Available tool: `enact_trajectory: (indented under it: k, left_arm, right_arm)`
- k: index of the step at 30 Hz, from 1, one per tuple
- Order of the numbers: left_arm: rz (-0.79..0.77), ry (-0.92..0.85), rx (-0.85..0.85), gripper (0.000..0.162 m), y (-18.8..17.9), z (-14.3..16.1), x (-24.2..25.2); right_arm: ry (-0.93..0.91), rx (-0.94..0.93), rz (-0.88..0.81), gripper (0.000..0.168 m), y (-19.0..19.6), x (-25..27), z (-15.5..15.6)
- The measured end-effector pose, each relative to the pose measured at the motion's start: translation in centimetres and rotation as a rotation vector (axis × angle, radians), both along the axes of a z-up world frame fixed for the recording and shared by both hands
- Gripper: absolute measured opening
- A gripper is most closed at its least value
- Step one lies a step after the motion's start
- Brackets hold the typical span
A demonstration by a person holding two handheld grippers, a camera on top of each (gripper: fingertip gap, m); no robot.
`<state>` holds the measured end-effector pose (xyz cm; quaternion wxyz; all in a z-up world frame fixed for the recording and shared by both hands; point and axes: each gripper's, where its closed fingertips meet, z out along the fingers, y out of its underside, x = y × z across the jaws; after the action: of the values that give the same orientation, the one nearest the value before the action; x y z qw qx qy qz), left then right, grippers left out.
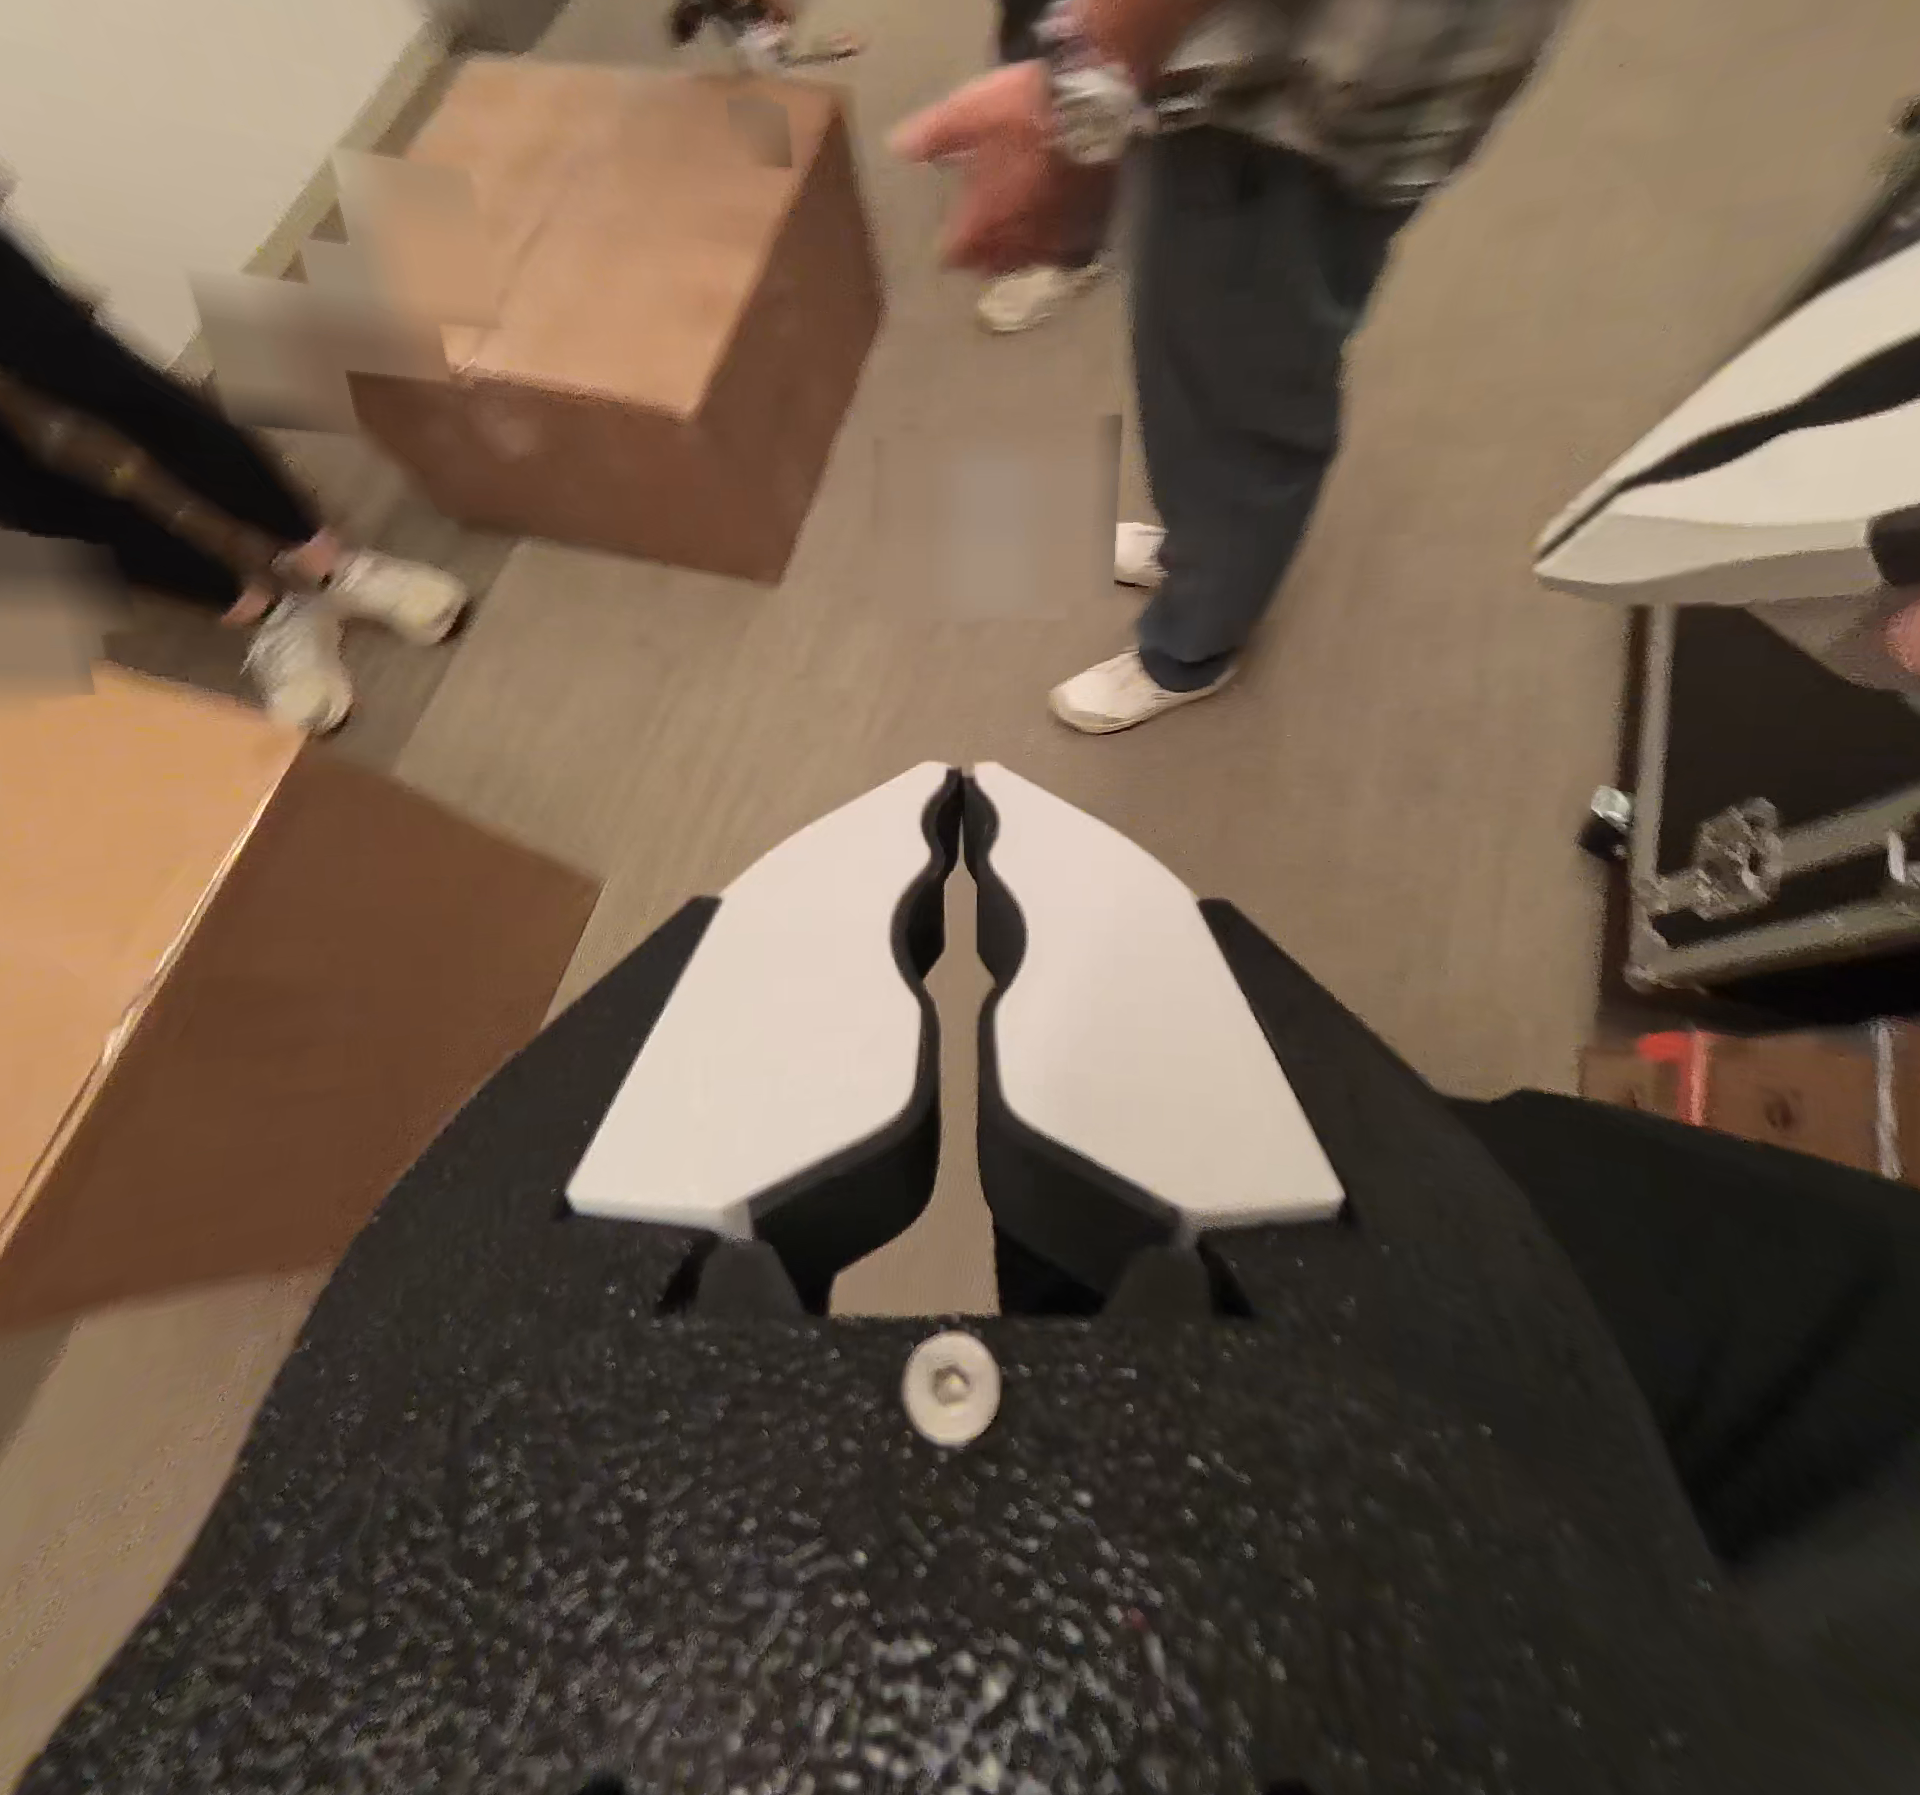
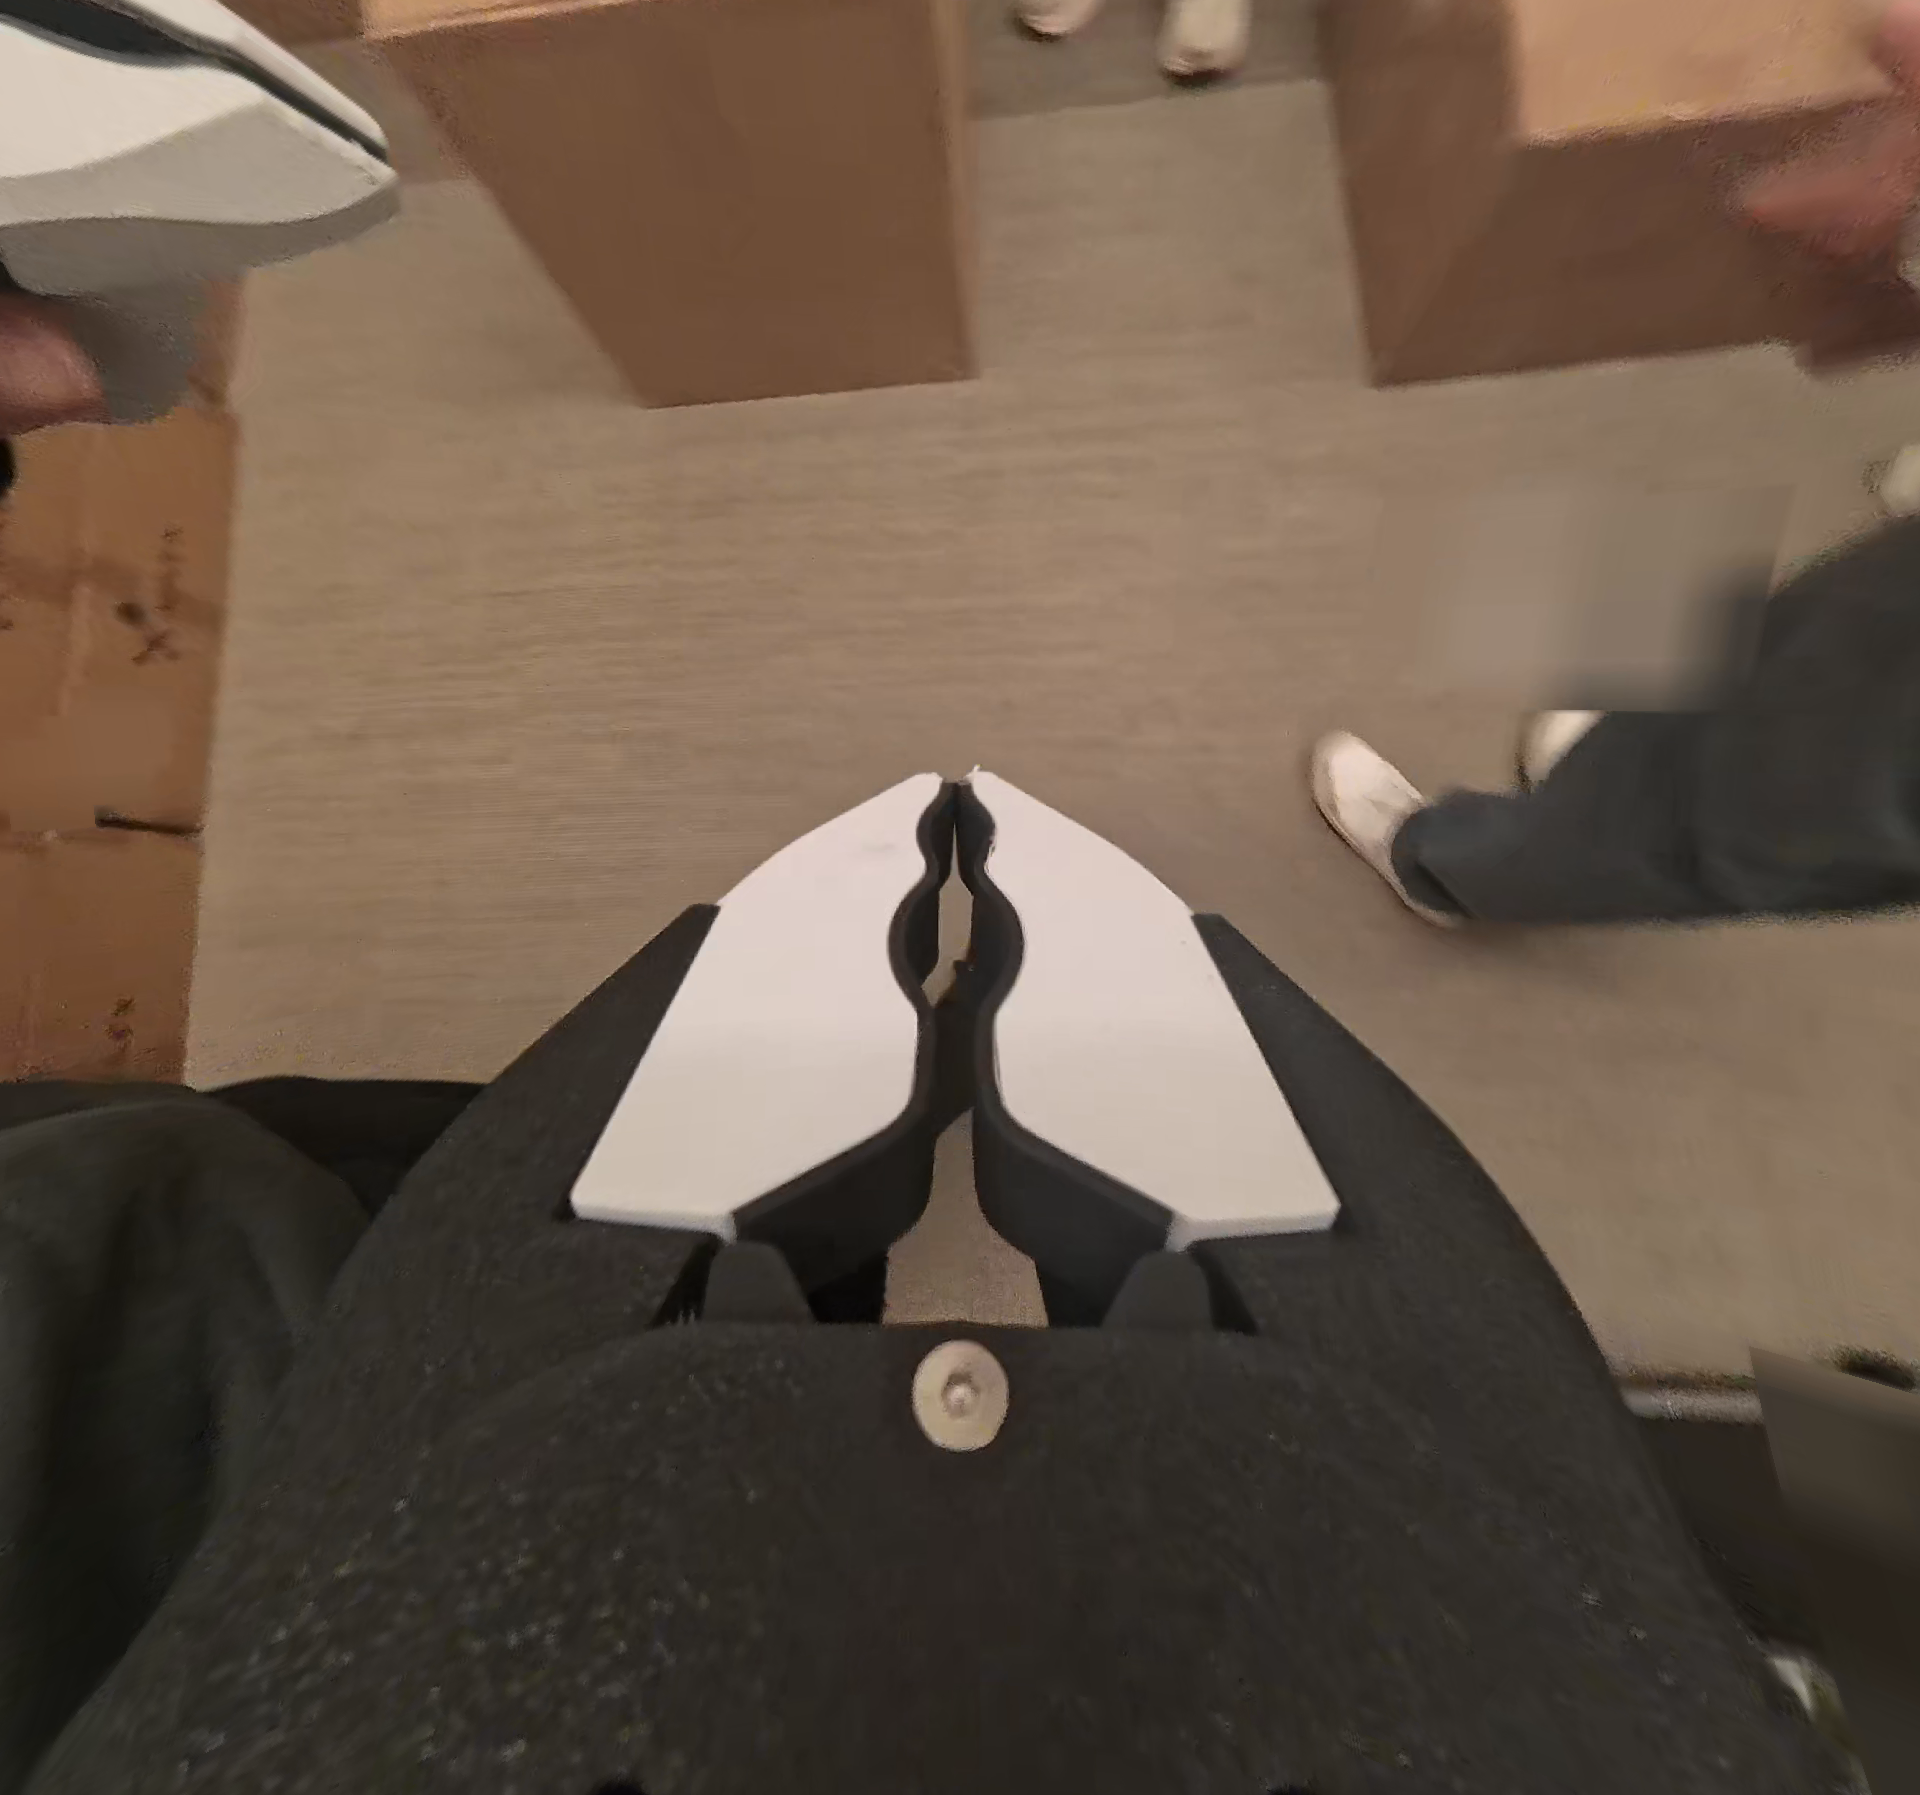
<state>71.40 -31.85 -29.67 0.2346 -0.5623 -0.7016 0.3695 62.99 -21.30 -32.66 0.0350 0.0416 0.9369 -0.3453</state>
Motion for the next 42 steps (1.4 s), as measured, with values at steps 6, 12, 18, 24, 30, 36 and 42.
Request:
enact_trajectory:
  k: [6,12,18,24,30,36,42]
  left_arm:
    - [0.408,0.019,0.013,0.0,-13.9,-2.4,13.3]
    - [0.656,0.016,0.066,0.0,-28.5,-7.0,23.5]
    - [0.718,-0.045,0.062,0.0,-42.5,-13.0,28.7]
    - [0.722,-0.032,0.103,0.0,-55.0,-23.6,30.5]
    - [0.592,-0.05,0.11,0.0,-64.3,-35.2,29.4]
    - [0.414,-0.039,0.051,0.0,-68.5,-41.8,27.8]
    - [0.341,-0.014,0.053,0.0,-69.9,-45.0,26.9]
  right_arm:
    - [0.027,-0.044,0.281,0.0,-16.2,9.6,-1.1]
    - [-0.025,-0.068,0.44,0.0,-33.7,17.1,-4.4]
    - [-0.034,-0.083,0.478,0.0,-51.0,21.8,-9.6]
    - [-0.027,-0.043,0.506,0.0,-63.7,24.7,-19.8]
    - [0.056,-0.025,0.498,0.0,-71.9,24.7,-31.6]
    - [0.197,-0.092,0.453,0.017,-76.7,23.3,-39.0]
    - [0.345,-0.094,0.545,0.039,-80.0,23.7,-43.8]
